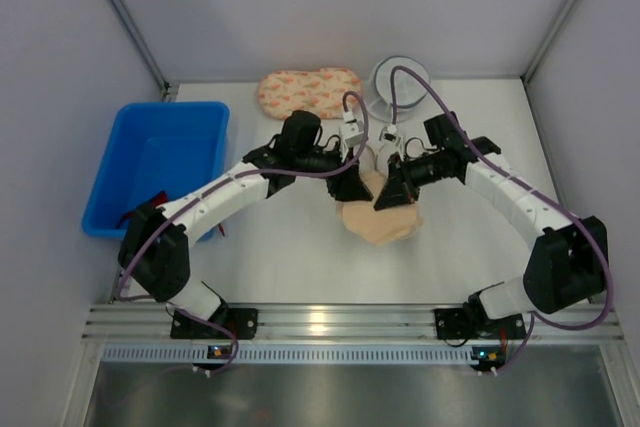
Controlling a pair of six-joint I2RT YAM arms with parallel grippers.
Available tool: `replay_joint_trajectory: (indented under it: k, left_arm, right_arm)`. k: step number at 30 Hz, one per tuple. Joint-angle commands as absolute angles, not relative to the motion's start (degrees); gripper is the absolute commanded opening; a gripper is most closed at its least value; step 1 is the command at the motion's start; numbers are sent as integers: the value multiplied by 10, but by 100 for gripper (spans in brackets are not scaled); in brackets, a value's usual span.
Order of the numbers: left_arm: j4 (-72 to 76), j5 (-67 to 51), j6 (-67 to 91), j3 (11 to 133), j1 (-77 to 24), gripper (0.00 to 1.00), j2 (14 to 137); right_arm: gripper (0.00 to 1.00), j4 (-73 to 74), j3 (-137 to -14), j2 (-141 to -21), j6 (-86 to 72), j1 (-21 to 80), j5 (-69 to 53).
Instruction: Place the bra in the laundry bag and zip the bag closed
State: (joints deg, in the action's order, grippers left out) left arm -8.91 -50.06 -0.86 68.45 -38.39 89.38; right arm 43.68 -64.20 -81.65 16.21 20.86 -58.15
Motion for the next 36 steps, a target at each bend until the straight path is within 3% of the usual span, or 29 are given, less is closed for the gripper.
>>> replay_joint_trajectory:
  k: [1,2,3,4,8,12,19,25,33,36]
  left_arm:
    - [-92,-415,-2,689,-375,57,839]
    - [-95,-361,16,690,-374,86,832]
    - [-98,-341,16,697,-371,96,826]
    - [-98,-318,20,700,-367,98,820]
    - [-98,-206,68,715,-327,98,794]
    - [-156,-171,82,770,-288,98,819]
    - [-215,-208,119,826,-227,82,916]
    - [-225,-229,148,824,-210,76,975]
    - [-226,-275,177,794,-209,63,1035]
    - [-225,-287,171,795,-210,61,1058]
  right_arm:
    - [0,397,-660,-797,120,194,-571]
    - [0,376,-661,-794,110,191,-562]
    - [0,363,-662,-789,100,186,-552]
    - [0,355,-664,-787,94,183,-539]
    - [0,289,-670,-771,24,155,-526]
    - [0,230,-701,-778,-52,114,-509]
    - [0,96,-744,-809,-178,93,-431]
    - [0,-33,-735,-824,-273,92,-386]
    - [0,-273,-697,-881,-408,98,-403]
    - [0,-291,-700,-909,-406,107,-406]
